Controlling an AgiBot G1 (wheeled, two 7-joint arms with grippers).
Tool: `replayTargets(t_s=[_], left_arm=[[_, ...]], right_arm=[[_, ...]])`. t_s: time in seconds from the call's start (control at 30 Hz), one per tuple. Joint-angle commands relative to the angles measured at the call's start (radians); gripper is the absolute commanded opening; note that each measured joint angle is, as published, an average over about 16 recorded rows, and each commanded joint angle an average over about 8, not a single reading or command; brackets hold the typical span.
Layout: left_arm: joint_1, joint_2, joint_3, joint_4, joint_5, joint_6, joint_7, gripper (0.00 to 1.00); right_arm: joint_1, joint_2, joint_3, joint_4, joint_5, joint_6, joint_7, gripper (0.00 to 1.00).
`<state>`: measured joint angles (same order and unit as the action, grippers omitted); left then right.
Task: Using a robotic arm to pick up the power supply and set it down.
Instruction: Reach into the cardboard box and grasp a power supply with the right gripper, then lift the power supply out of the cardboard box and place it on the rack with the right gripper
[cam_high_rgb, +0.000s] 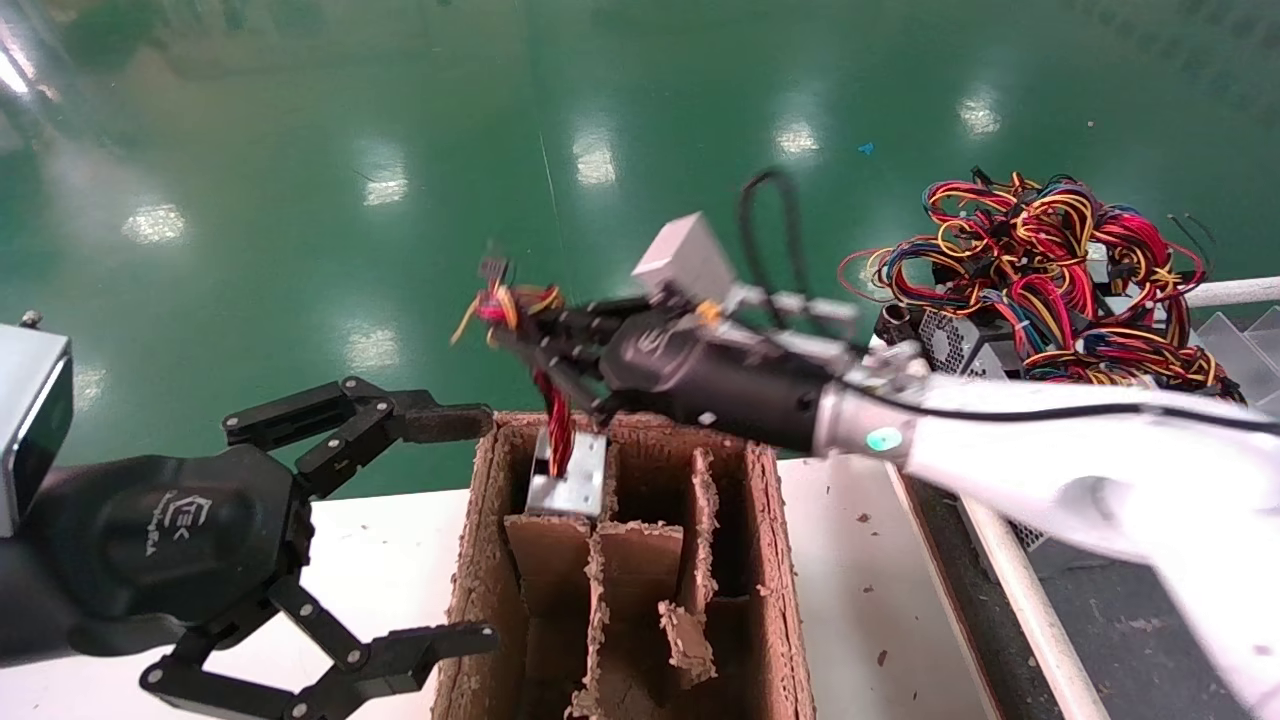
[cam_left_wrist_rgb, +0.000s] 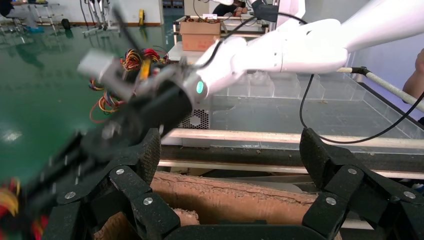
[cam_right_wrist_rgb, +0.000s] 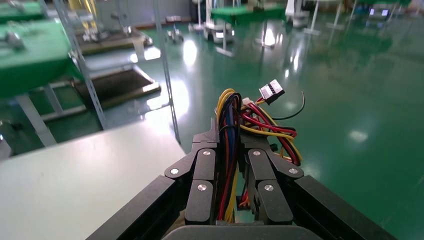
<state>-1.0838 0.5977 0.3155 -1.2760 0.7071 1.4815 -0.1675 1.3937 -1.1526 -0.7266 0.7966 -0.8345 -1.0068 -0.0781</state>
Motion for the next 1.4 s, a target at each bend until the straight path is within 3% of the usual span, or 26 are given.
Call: replayTargets(t_s=[0.03,0.4,0.73,1.0,1.4], left_arm=[[0.0,0.0,0.0,0.0,0.0,0.0,0.0,1.0],[0.0,0.0,0.0,0.0,0.0,0.0,0.0,1.0],[0.0,0.0,0.001,0.0,-0.001,0.0,0.0,1.0],[0.0,0.0,0.001,0.0,-0.001,0.0,0.001,1.0],[0.0,-0.001,0.001,0.0,-0.001,-0.001,0.001,1.0]], right_arm=[[-0.001,0.03,0.017,0.029,0.02,-0.013,0.004,0.0],[0.018,0.211,0.108,0.18,0.125,-0.072,0.067,0.0],[0.117,0.358,0.157,0.21,0.133,-0.109,0.112,0.0],[0.299,0.405,0.159,0.096,0.059,-0.147,0.11,0.0],[0.647,0.455,0.115,-0.187,-0.158,-0.151,0.071,0.0]])
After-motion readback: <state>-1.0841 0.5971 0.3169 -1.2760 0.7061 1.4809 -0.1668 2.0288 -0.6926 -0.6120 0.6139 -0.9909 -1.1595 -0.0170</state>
